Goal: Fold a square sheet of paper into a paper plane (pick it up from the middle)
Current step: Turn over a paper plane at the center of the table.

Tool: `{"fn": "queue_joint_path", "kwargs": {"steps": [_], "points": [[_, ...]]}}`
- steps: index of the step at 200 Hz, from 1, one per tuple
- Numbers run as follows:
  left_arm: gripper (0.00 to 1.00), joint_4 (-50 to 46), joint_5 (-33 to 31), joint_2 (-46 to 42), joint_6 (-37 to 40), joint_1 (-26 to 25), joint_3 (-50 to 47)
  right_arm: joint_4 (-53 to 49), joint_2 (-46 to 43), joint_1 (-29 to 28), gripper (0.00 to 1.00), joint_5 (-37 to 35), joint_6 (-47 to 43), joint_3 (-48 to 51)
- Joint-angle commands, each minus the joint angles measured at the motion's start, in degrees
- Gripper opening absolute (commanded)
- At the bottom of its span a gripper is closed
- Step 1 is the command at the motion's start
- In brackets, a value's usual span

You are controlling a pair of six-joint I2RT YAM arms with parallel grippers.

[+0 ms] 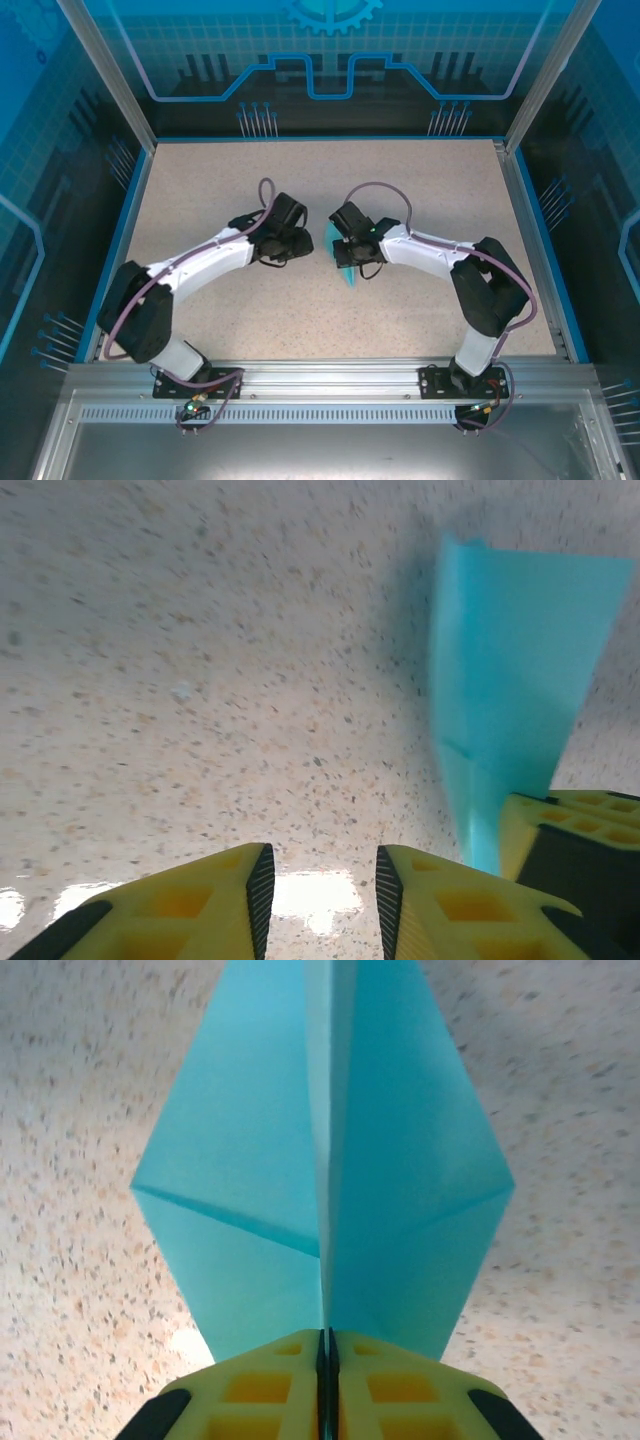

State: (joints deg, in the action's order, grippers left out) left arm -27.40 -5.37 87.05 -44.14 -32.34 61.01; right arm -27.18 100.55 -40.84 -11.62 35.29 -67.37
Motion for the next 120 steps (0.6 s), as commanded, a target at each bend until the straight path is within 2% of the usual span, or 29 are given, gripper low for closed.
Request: {"fn": "queue_joint_path", "kwargs": {"steps": [1,58,120], "points": [[0.35,2.14,-0.92,-2.04,-2.26,2.46,-3.19,-5.86,3.88,0.62,0.11,-5.27,4.70,-4.71],[0.35,2.75,0.53,-2.58,-2.71,4.12,-5.55,-7.26,11.28,0.52,0.14,-5.06,6.46,-10.44],[0.34,2.95,1.04,-2.04,-2.60,4.65,-5.64,-8.06,14.05,0.48,0.21,-5.19,6.90,-10.99]]}}
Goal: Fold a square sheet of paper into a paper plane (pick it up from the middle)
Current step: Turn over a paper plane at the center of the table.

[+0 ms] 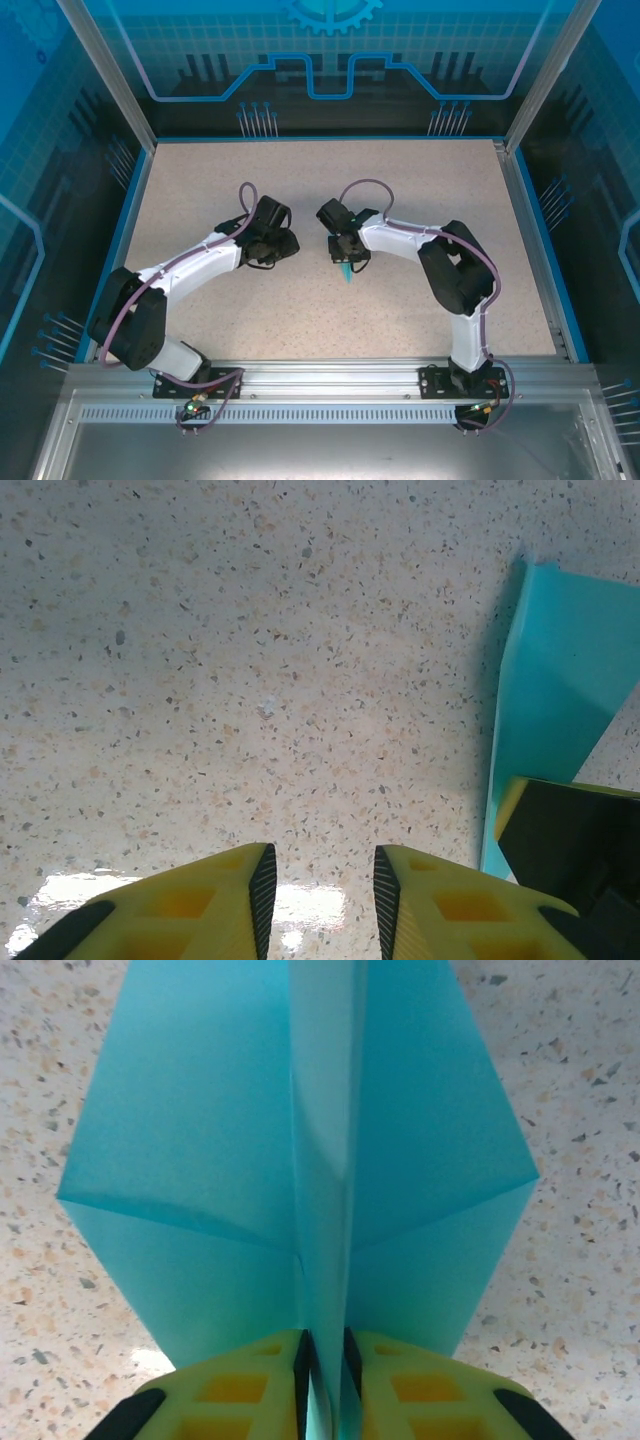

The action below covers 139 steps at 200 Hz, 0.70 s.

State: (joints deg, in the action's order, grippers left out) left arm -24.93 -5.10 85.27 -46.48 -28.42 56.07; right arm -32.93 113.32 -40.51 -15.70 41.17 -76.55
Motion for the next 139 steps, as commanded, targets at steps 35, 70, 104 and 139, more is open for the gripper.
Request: {"fn": "queue_joint_path", "kwargs": {"steps": [35,70,104,139], "points": [[0.34,0.62,1.26,0.56,-0.22,0.84,-0.35,-2.54,3.30,-0.01,0.24,0.25,0.49,-2.59],[0.34,0.50,1.48,1.03,-0.13,0.83,0.02,-5.82,7.17,-1.06,0.26,-0.61,1.24,-4.73],[0.34,0.21,1.44,1.39,-0.15,0.87,0.18,-10.64,9.55,-2.16,0.27,-3.38,2.36,-8.00],[0.34,0.18,1.60,1.54,-0.11,0.85,0.26,-11.62,8.99,-2.68,0.32,-4.76,1.72,-9.58]]}}
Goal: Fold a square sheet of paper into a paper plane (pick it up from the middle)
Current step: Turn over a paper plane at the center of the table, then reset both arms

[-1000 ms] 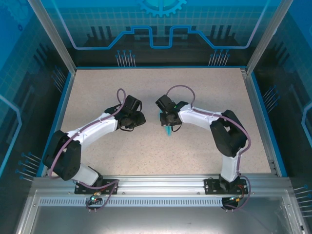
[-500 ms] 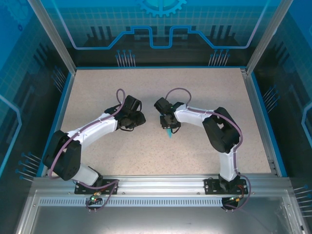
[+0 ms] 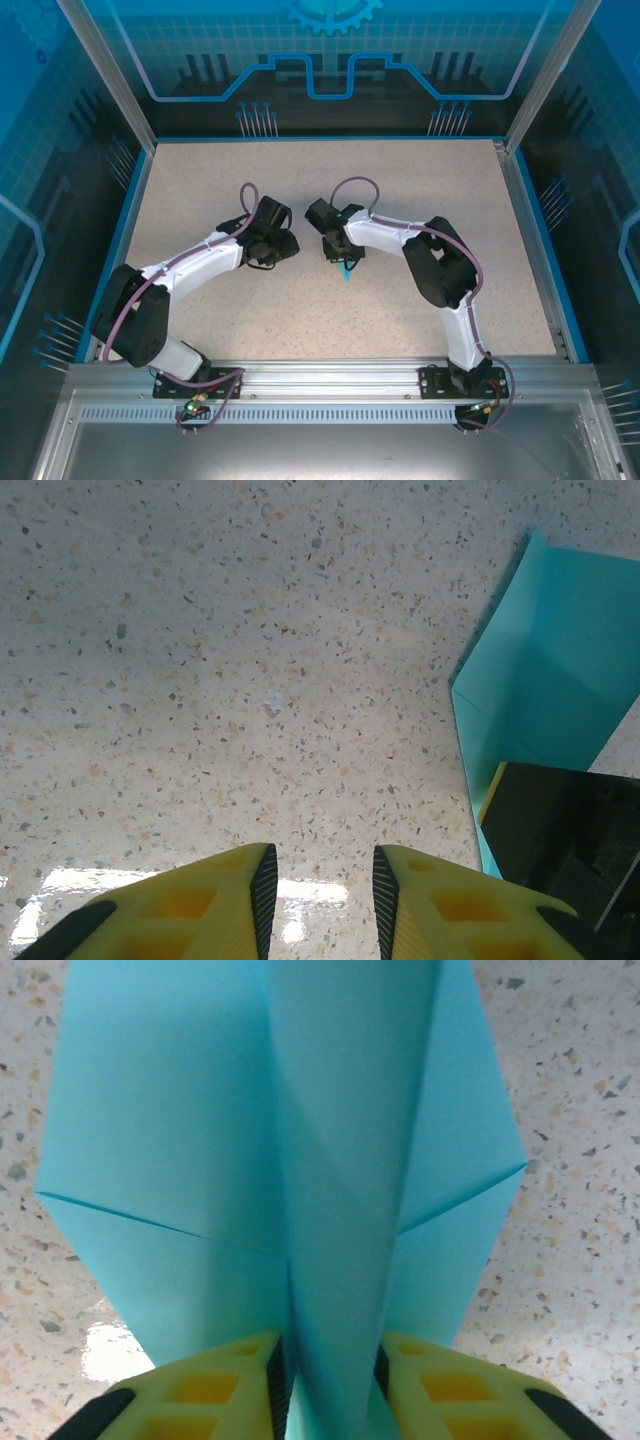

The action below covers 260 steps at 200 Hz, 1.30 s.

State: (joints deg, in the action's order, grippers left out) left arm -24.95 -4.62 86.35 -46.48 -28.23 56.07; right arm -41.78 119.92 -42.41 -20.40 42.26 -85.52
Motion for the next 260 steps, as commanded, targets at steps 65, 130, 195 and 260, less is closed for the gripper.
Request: {"fn": "queue_joint_path", "kwargs": {"steps": [65,130,195,260], "points": [[0.34,-1.83,-1.20,-1.37,1.16,0.66,1.21,0.35,-4.16,0.03,0.35,5.97,-0.45,0.23],[0.34,-3.11,-5.10,-3.81,2.69,1.22,1.19,2.32,-25.78,0.50,0.61,1.38,-4.66,6.00],[0.55,-1.66,-16.46,-8.32,8.26,3.49,-2.19,10.05,-51.36,9.20,0.93,-21.39,-11.37,24.64],[0.98,6.87,-29.35,-15.50,17.83,14.17,-10.94,33.45,-43.29,28.50,0.96,-12.51,-31.33,41.96]]}}
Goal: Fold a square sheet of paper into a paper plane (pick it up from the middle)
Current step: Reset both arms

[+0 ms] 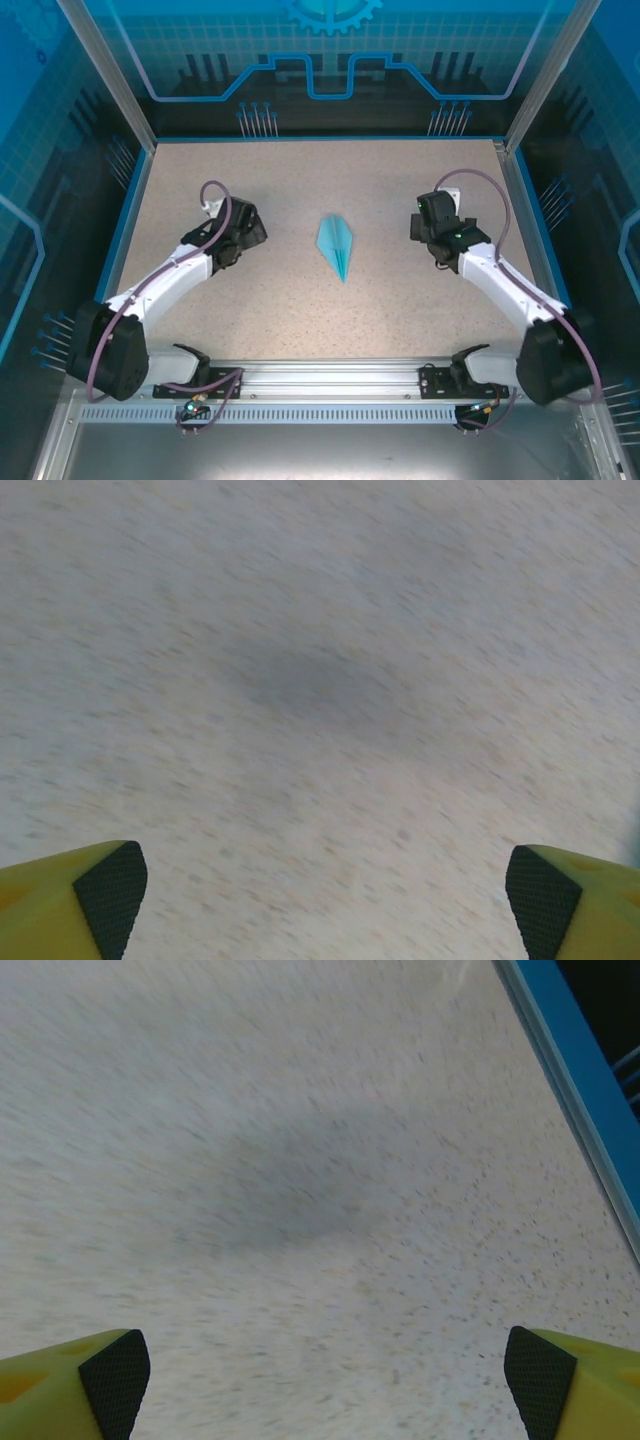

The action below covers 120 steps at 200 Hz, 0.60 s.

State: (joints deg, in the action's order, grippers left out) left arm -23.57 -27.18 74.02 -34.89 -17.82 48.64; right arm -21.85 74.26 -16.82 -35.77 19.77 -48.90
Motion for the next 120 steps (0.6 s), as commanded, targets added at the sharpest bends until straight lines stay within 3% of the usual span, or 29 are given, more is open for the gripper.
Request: {"fn": "queue_joint_path", "kwargs": {"steps": [1,42,61,95,120], "points": [[0.99,5.83,-6.86,-3.31,6.51,3.99,-3.71,14.30,2.47,3.05,0.96,3.14,-9.03,5.73],[0.98,23.97,-5.99,-7.04,18.68,7.72,-13.75,38.64,7.89,5.79,0.95,12.97,-16.82,14.14],[0.98,31.11,-3.79,-6.68,22.47,9.21,-16.66,44.13,7.79,6.14,0.94,14.90,-19.90,16.12],[0.98,50.11,-0.81,-1.98,27.86,9.89,-23.05,55.81,6.68,10.09,0.96,25.37,-21.26,21.44],[0.99,56.39,4.09,1.58,32.27,10.13,-24.09,63.74,5.61,9.96,0.95,28.14,-22.84,26.66]]}}
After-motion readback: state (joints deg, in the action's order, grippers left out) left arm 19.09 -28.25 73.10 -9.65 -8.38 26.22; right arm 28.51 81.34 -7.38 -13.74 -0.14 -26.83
